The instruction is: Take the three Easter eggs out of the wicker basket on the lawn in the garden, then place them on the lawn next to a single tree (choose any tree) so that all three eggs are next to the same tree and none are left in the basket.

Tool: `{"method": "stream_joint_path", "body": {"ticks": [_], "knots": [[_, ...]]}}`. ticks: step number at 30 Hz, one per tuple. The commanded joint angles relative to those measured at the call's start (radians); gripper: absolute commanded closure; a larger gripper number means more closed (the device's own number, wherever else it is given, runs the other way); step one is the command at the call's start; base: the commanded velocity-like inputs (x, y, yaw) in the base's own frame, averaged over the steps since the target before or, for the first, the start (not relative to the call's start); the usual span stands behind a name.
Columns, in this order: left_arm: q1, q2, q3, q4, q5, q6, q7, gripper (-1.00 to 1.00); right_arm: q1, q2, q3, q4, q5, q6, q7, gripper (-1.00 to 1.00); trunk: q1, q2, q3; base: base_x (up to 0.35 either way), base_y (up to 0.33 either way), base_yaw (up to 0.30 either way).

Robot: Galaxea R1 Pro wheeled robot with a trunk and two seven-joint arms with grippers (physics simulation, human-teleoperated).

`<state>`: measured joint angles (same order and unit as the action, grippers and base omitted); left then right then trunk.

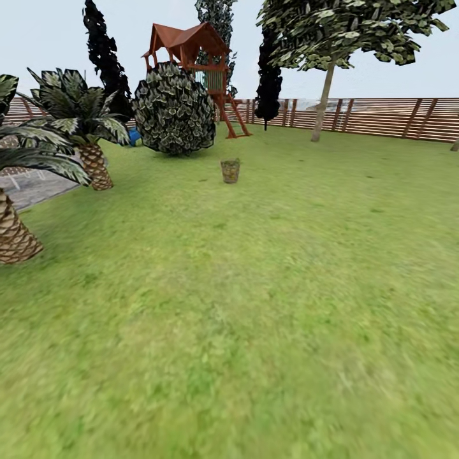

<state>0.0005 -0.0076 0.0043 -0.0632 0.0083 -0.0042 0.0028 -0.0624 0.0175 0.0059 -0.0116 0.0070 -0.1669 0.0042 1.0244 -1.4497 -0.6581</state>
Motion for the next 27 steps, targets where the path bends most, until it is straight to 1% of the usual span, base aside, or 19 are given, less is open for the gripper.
{"method": "stream_joint_path", "body": {"ticks": [1, 27], "knots": [[0.0, 0.0, 0.0, -0.001, 0.001, 0.0, 0.0, -1.0, 0.0, 0.0, 0.0, 0.001, 0.001, -0.003, 0.001, -1.0, 0.001, 0.0, -0.001, 0.34, 0.074, 0.0], [0.0, 0.0, 0.0, -0.001, 0.001, 0.0, 0.0, -1.0, 0.0, -0.001, 0.0, 0.001, 0.001, -0.003, 0.0, -1.0, 0.001, 0.0, -0.001, 0.34, 0.074, 0.0]]}}
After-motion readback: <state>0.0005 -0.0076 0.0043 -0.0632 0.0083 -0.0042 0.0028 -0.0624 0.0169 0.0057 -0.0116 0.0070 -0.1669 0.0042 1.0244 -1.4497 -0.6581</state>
